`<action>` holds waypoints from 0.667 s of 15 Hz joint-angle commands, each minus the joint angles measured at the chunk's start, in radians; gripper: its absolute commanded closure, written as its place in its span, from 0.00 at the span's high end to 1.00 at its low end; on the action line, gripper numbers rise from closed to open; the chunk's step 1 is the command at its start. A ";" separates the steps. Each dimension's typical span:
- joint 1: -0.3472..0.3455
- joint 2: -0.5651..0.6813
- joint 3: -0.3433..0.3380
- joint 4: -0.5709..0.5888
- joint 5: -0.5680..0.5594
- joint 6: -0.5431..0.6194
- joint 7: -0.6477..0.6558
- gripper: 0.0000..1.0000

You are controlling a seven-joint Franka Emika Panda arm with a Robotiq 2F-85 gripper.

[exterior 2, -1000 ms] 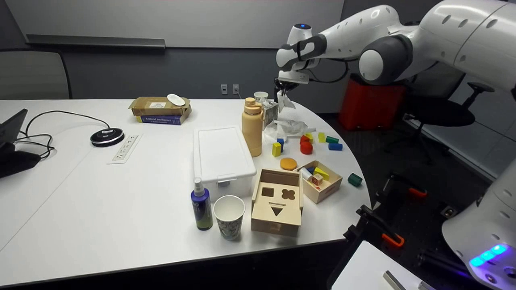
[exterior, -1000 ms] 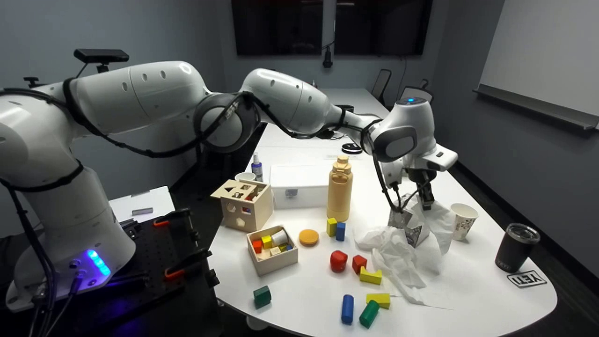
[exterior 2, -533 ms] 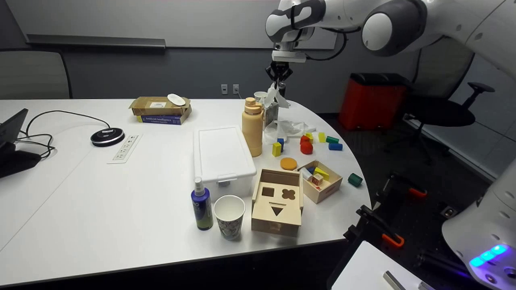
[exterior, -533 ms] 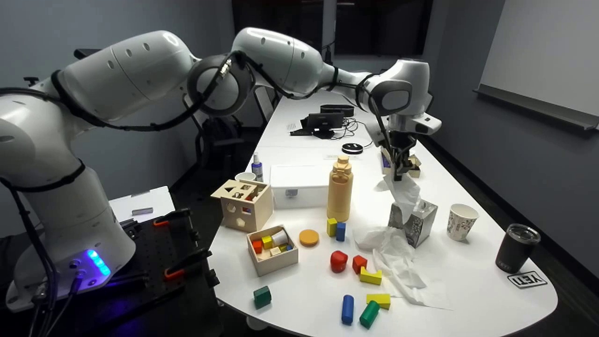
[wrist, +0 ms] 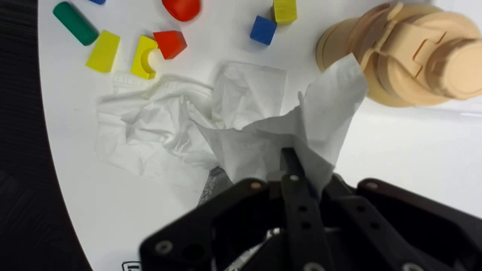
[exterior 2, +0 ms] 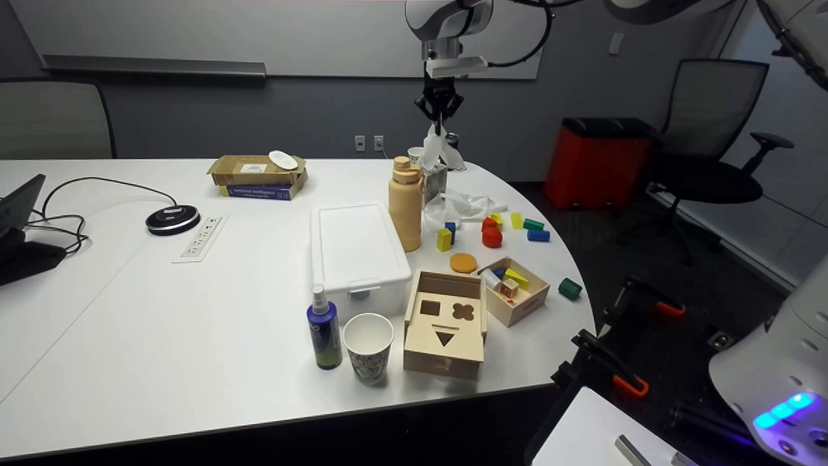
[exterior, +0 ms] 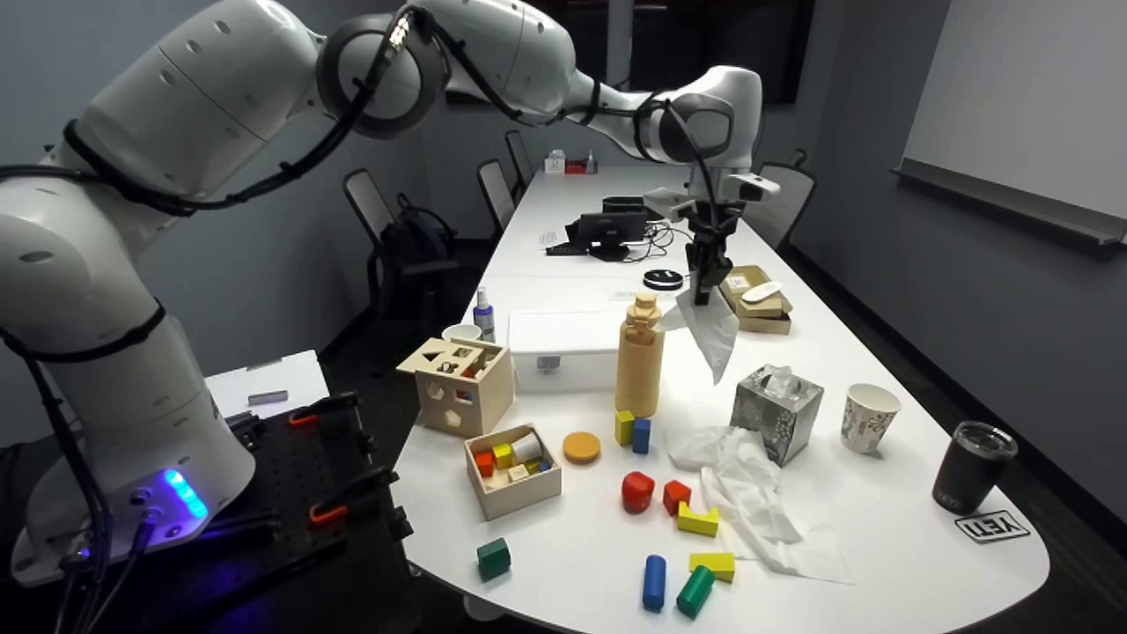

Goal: Use the napkin to wipe the shape sorter and close the lid of the shape sorter

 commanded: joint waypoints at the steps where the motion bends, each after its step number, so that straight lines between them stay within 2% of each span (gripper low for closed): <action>1: 0.058 -0.180 0.005 -0.238 -0.048 0.022 -0.067 0.00; 3: 0.075 -0.243 0.031 -0.313 -0.070 0.034 -0.116 0.00; 5: 0.100 -0.312 0.049 -0.393 -0.092 -0.003 -0.154 0.00; 10: 0.160 -0.488 0.095 -0.618 -0.098 -0.138 -0.121 0.00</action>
